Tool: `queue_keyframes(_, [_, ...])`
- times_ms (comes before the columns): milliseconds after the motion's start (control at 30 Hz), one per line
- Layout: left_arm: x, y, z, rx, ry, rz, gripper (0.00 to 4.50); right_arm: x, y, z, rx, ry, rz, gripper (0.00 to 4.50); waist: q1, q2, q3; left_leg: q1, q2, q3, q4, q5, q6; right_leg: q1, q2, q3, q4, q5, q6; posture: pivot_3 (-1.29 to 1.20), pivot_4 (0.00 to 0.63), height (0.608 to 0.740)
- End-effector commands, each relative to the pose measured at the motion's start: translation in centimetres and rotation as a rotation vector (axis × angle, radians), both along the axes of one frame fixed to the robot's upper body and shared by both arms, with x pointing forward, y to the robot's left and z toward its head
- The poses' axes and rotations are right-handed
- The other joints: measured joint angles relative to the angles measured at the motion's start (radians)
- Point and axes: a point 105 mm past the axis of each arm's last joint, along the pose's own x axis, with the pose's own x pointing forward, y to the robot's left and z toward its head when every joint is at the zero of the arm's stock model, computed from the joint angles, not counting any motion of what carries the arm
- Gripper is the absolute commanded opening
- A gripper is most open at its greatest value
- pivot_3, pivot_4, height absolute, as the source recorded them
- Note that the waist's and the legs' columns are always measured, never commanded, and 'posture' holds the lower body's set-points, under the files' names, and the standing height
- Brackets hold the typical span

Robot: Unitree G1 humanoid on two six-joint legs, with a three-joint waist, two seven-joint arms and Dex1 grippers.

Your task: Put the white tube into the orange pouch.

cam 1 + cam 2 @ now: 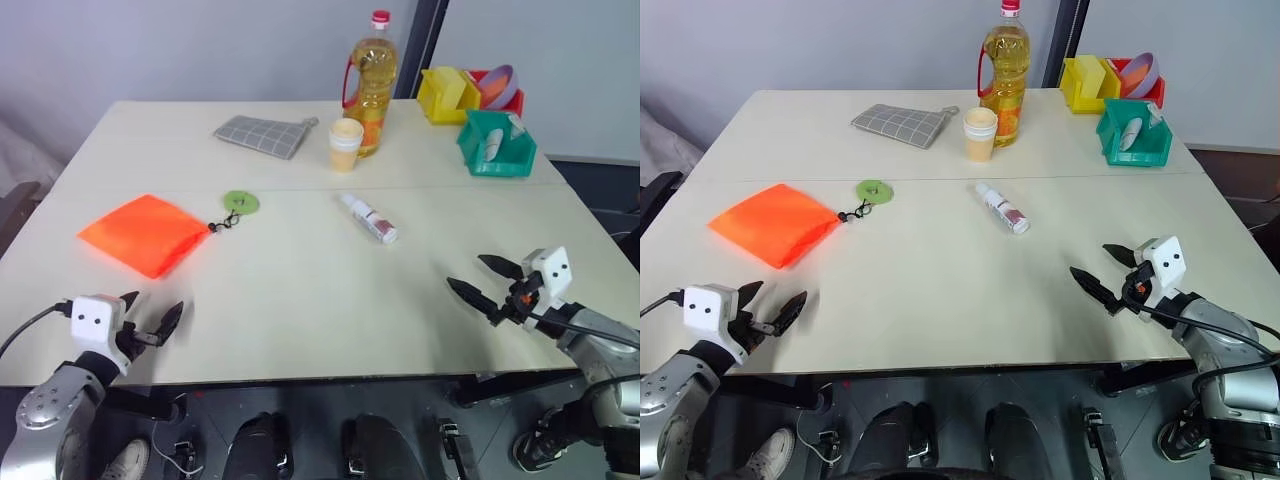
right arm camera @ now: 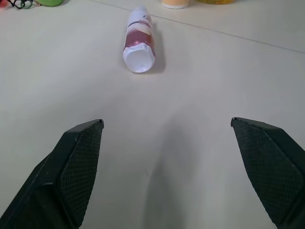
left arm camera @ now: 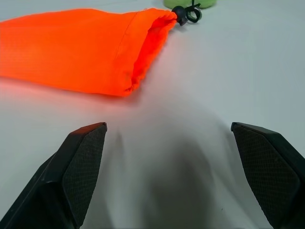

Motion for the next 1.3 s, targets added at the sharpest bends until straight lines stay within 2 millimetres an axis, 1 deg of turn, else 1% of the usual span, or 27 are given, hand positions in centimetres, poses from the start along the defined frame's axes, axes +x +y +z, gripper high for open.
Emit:
queue_keyframes(33, [-0.1,0.2,1.2,0.021,-0.046,0.006,4.50,0.1,0.4,0.8,-0.006,-0.040,0.019,4.45,0.000,0.000,0.000,0.000,0.000,0.000,0.000,0.000,0.000,0.000,0.000,0.000,0.000,0.000,0.000,0.00,0.150,0.740])
queue_keyframes(133, [-0.3,0.1,1.1,0.024,-0.043,0.004,4.50,0.1,0.6,0.9,-0.004,-0.040,0.027,4.45,-0.001,0.000,0.000,0.000,0.000,0.000,0.000,0.000,0.000,0.000,0.000,0.000,0.000,0.000,0.000,0.00,0.150,0.740])
queue_keyframes(200, [-0.4,-0.6,1.5,0.014,-0.052,-0.033,4.50,0.1,0.9,0.9,-0.002,-0.040,0.039,4.45,-0.001,0.000,0.000,0.000,0.000,0.000,0.000,0.000,0.000,0.000,0.000,0.000,0.000,0.000,0.000,0.00,0.150,0.740])
queue_keyframes(267, [-0.3,-1.4,1.8,0.047,-0.062,-0.066,4.50,0.2,1.5,0.9,0.004,-0.038,0.059,4.45,0.000,0.000,0.000,0.000,0.000,0.000,0.000,0.000,0.000,0.000,0.000,0.000,0.000,0.000,0.000,0.00,0.150,0.740])
queue_keyframes(367, [-0.1,-2.8,2.8,0.068,-0.115,-0.111,4.50,0.4,2.7,0.9,0.017,-0.040,0.099,4.45,-0.001,0.000,0.000,0.000,0.000,0.000,0.000,0.000,0.000,0.000,0.000,0.000,0.000,0.000,-0.001,0.00,0.150,0.740])
queue_keyframes(500, [0.7,-4.3,3.4,0.219,-0.162,-0.125,4.50,0.6,4.5,1.5,0.037,-0.061,0.148,4.45,-0.001,0.001,0.000,0.000,0.000,0.000,0.000,0.000,0.000,0.000,0.000,0.000,0.000,0.000,-0.001,0.00,0.150,0.740])
queue_keyframes(533, [1.1,-4.4,3.4,0.293,-0.172,-0.108,4.50,0.4,5.1,1.6,0.042,-0.061,0.168,4.45,0.001,0.001,0.000,0.000,0.000,0.000,-0.001,0.000,0.000,0.000,0.000,0.000,0.000,0.000,-0.001,0.00,0.150,0.740])
queue_keyframes(600, [1.8,-4.6,3.6,0.388,-0.198,-0.081,4.50,0.1,5.9,1.7,0.048,-0.058,0.198,4.45,0.002,0.001,0.000,0.000,0.000,0.000,0.000,0.000,0.000,0.000,0.000,0.000,-0.001,0.000,-0.001,0.00,0.150,0.740])
queue_keyframes(700, [3.2,-4.6,4.1,0.485,-0.233,0.015,4.50,-0.4,7.6,1.9,0.057,-0.059,0.255,4.45,0.004,0.001,0.000,-0.001,0.000,0.000,-0.001,0.000,0.000,0.000,0.000,0.000,-0.001,0.000,-0.001,0.00,0.150,0.740])
queue_keyframes(767, [4.0,-4.7,4.2,0.595,-0.240,0.051,4.50,-0.8,9.1,2.3,0.076,-0.069,0.301,4.45,0.004,0.001,0.000,-0.001,0.000,0.000,-0.001,0.000,0.000,0.000,0.000,0.000,-0.001,0.000,-0.001,0.00,0.150,0.740])
queue_keyframes(833, [4.7,-4.3,4.2,0.684,-0.237,0.094,4.50,-1.5,10.9,2.6,0.095,-0.071,0.362,4.45,0.004,0.001,0.000,-0.001,0.000,0.000,-0.001,0.000,0.000,0.000,0.000,0.000,-0.001,0.000,-0.001,0.00,0.150,0.740])
queue_keyframes(867, [5.0,-4.1,4.3,0.703,-0.236,0.115,4.50,-1.8,11.7,2.7,0.099,-0.070,0.392,4.45,0.002,0.001,0.000,-0.001,0.000,0.000,-0.001,0.000,0.000,0.000,0.000,0.000,-0.001,0.000,-0.001,0.00,0.150,0.740])
queue_keyframes(1033, [6.2,-2.7,4.2,0.749,-0.206,0.202,4.50,-2.7,14.5,2.9,0.132,-0.067,0.475,4.45,0.002,0.001,0.000,-0.001,0.000,0.000,-0.001,0.000,0.001,-0.001,0.000,0.000,-0.001,0.001,0.000,0.00,0.150,0.740])
queue_keyframes(1100, [6.7,-2.4,3.9,0.757,-0.189,0.221,4.50,-3.0,15.3,2.8,0.147,-0.062,0.491,4.45,0.004,0.001,0.000,-0.001,0.000,0.000,-0.001,0.000,0.000,-0.001,0.000,0.000,-0.001,0.001,0.000,0.00,0.150,0.740])
queue_keyframes(1300, [8.3,-2.2,4.1,0.796,-0.200,0.266,4.50,-3.3,16.0,2.2,0.158,-0.042,0.499,4.45,0.022,0.001,0.000,-0.001,0.000,0.001,0.000,0.000,0.001,-0.001,0.000,0.000,-0.001,0.001,0.000,0.00,0.150,0.740])
